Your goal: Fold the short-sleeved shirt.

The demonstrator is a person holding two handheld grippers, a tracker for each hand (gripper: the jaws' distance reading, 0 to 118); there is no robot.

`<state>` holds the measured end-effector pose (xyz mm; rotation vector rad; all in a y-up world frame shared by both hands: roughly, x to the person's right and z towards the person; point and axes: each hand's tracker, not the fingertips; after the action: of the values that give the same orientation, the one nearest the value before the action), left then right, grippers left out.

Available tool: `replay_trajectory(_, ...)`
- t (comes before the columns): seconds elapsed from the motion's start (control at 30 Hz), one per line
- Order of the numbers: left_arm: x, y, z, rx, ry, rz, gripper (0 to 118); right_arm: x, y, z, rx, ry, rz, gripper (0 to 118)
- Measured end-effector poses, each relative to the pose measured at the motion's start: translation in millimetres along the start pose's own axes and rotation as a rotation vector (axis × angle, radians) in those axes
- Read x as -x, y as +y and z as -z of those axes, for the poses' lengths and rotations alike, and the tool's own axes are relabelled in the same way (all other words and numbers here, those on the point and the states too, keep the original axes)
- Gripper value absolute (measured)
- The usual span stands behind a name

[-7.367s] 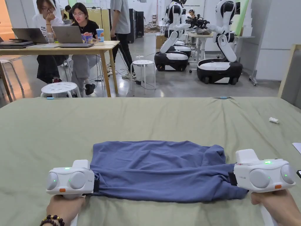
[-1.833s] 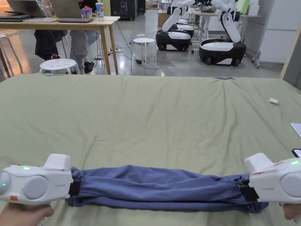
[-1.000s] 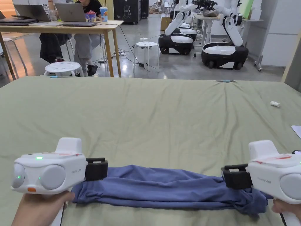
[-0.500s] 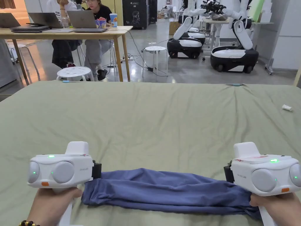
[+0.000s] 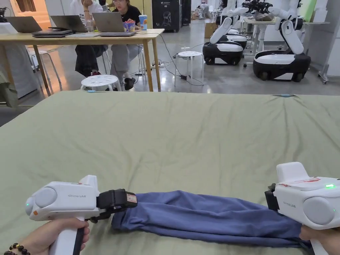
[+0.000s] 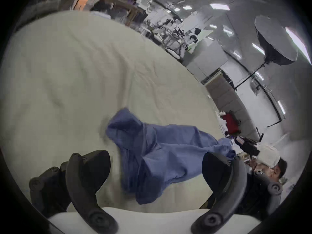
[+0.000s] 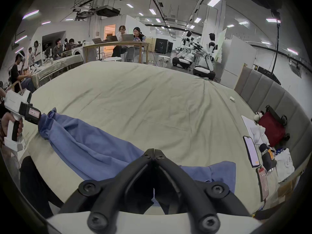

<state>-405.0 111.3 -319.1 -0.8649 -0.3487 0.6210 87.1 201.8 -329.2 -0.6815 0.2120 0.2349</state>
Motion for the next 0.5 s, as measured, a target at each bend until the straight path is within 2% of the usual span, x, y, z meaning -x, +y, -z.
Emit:
replay_trajectory(0.13, -13.7, -13.5, 15.8, 0.007, -0.002, 0.048, 115, 7.5, 2.7, 0.7, 0.003, -0.003, -0.017, 0)
replay_trajectory(0.23, -15.3, -9.2, 22.3, -0.014, -0.052, 0.026, 115, 12.3, 3.0, 1.9, 0.008, -0.014, -0.019, 0)
replay_trajectory(0.3, -18.6, -6.2, 27.5, 0.003, -0.055, 0.051, 108, 17.2, 4.7, 6.7, 0.016, -0.022, -0.02, 0)
replay_trajectory(0.33, -22.2, -5.0, 29.1, 0.022, -0.027, 0.105, 100, 17.2, 3.9, 7.3, 0.017, -0.018, -0.021, 0)
replay_trajectory(0.4, -27.3, -4.7, 29.9, 0.036, 0.019, 0.176, 70, 19.6, 3.8, 8.1, 0.019, -0.009, -0.016, 0)
replay_trajectory(0.47, -32.7, -5.1, 22.2, 0.038, 0.101, 0.224, 34, 20.0, 2.5, 8.9, 0.021, -0.004, -0.015, 0)
replay_trajectory(0.5, -31.3, -4.0, 19.2, 0.026, 0.099, 0.204, 34, 20.3, 1.6, 9.3, 0.022, -0.004, -0.016, 0)
